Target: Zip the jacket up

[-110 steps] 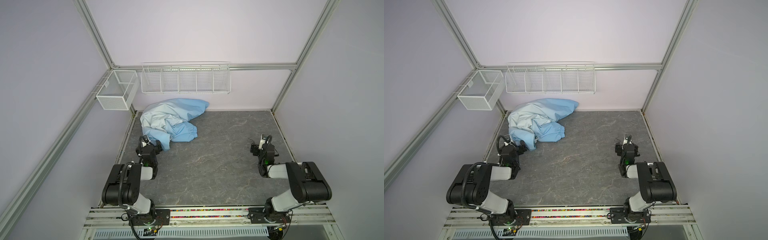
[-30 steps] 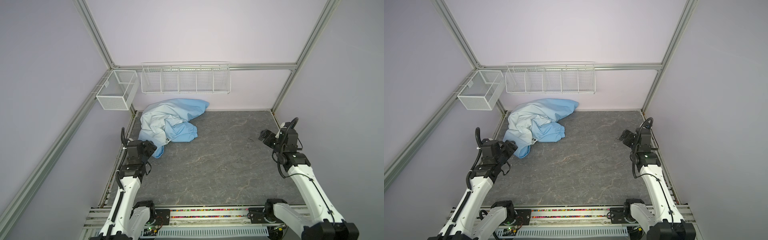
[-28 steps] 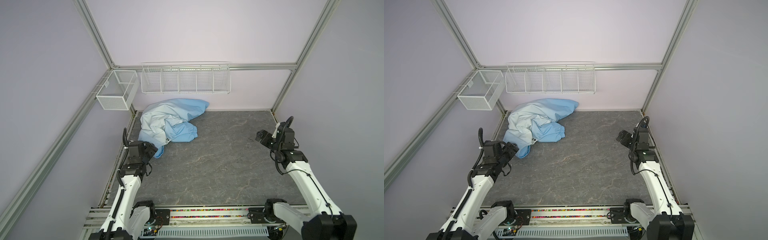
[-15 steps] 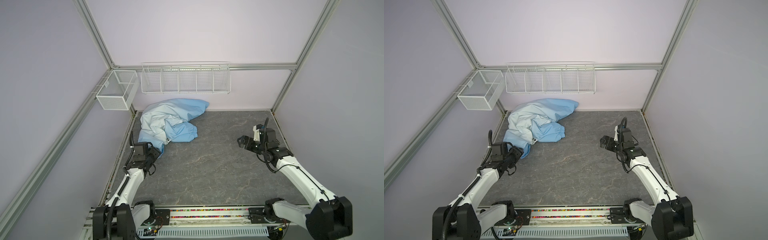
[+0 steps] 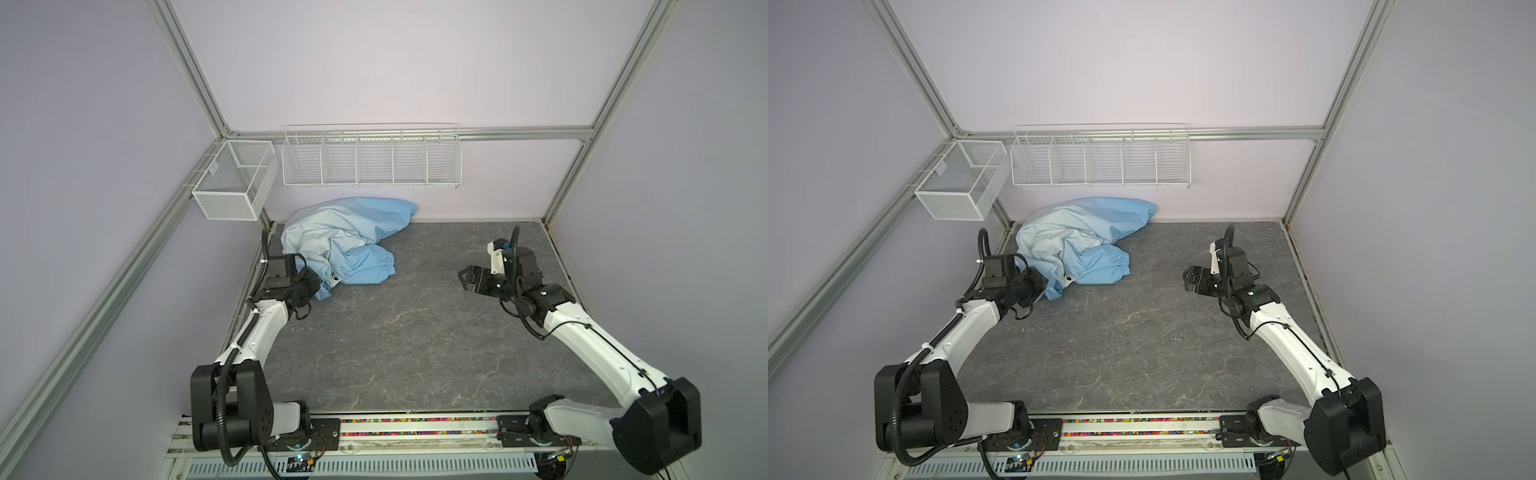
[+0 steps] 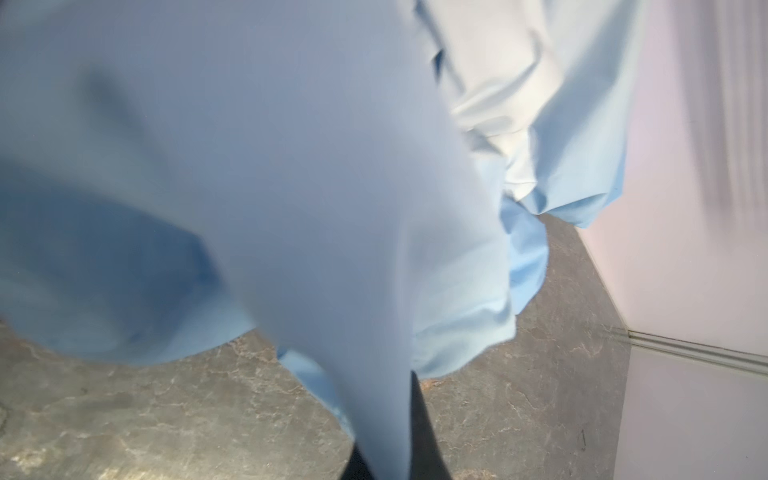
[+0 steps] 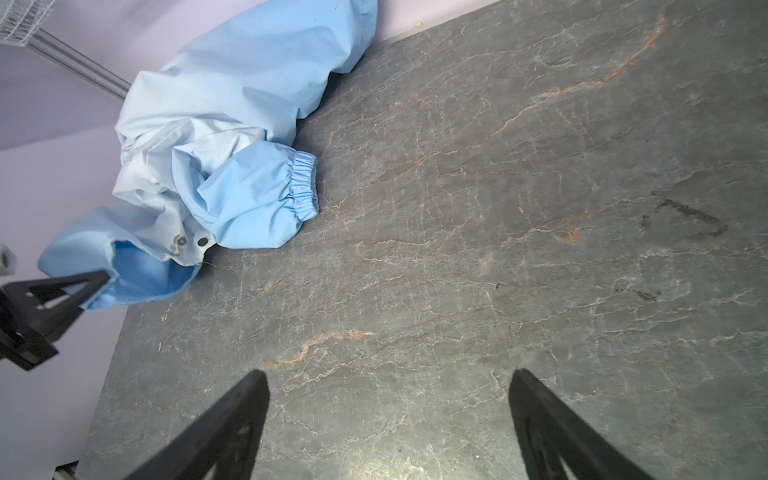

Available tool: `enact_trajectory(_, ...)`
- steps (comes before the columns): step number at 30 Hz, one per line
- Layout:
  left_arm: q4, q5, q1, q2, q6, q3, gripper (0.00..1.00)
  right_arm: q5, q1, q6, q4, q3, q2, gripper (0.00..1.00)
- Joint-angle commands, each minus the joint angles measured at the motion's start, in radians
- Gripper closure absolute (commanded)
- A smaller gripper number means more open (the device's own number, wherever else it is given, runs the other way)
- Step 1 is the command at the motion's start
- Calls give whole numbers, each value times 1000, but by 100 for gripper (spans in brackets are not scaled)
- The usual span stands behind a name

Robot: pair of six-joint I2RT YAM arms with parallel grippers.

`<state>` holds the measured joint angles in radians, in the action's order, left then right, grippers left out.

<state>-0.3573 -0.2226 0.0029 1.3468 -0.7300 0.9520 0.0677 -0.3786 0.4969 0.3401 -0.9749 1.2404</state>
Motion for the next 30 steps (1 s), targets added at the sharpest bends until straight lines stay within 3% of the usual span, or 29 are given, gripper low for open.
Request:
enact_trajectory(1,-179,34,-46,-8,134,169,100,-3,-34,-13,-31,-37,19,5)
enact_trajectory(12,-486,130,-290,89,379,691,100,18,-215,-69,-207,-144,109,5)
enact_trajectory(16,-593,170,-389,169,447,903,100,25,-330,-205,-361,-157,150,4)
enact_trajectory(20,-682,195,-451,227,485,1083,100,7,-419,-341,-392,-240,259,4)
enact_trajectory(23,-713,194,-459,228,491,1154,100,-8,-439,-379,-396,-314,354,5)
enact_trajectory(30,-681,209,-458,96,514,1110,100,-6,-439,-404,-461,-421,495,4)
